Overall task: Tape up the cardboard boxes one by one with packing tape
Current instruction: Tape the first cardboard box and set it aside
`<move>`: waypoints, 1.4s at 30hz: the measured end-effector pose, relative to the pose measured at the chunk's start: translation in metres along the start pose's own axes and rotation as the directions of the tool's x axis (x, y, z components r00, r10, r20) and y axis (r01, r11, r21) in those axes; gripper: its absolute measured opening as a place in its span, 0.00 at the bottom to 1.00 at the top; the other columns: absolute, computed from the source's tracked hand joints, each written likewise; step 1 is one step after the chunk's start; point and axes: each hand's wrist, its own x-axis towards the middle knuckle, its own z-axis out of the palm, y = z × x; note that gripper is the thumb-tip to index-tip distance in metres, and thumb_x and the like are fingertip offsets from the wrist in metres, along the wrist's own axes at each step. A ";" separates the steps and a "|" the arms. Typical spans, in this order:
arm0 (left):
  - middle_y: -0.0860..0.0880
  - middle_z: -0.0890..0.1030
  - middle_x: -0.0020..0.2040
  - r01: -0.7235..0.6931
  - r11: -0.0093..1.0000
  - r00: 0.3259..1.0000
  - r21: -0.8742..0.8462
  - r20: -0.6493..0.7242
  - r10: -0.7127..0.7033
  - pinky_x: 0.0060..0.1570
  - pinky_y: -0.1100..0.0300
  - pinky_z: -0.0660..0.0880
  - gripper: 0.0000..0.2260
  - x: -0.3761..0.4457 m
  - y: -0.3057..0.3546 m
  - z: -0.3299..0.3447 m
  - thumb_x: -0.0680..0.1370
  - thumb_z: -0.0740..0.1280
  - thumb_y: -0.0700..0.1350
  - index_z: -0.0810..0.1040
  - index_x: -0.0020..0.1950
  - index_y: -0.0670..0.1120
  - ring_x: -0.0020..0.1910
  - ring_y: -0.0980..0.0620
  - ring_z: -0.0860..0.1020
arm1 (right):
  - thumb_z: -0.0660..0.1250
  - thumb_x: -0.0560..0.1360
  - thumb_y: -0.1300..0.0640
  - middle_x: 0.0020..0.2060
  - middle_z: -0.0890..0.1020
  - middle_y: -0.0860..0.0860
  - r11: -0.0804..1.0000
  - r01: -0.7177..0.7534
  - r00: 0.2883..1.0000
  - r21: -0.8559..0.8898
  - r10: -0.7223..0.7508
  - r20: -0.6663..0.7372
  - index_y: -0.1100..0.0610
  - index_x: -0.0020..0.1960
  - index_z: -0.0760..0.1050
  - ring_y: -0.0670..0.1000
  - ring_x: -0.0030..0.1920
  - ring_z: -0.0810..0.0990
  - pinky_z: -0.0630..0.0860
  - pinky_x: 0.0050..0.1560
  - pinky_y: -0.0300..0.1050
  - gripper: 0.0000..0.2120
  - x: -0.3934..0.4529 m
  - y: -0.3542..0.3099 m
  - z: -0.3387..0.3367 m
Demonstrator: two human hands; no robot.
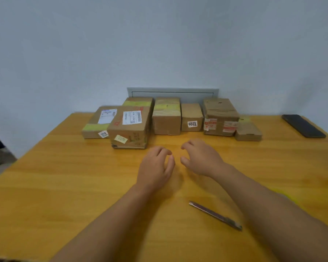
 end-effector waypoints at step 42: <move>0.44 0.70 0.64 0.414 0.737 0.808 0.535 0.157 -0.568 0.60 0.50 0.64 0.13 -0.015 -0.177 -0.132 0.80 0.61 0.46 0.72 0.65 0.51 0.63 0.42 0.68 | 0.50 0.78 0.33 0.76 0.62 0.50 0.999 -0.011 0.999 0.032 0.009 0.046 0.42 0.74 0.64 0.54 0.76 0.57 0.54 0.74 0.53 0.28 0.031 -0.098 0.092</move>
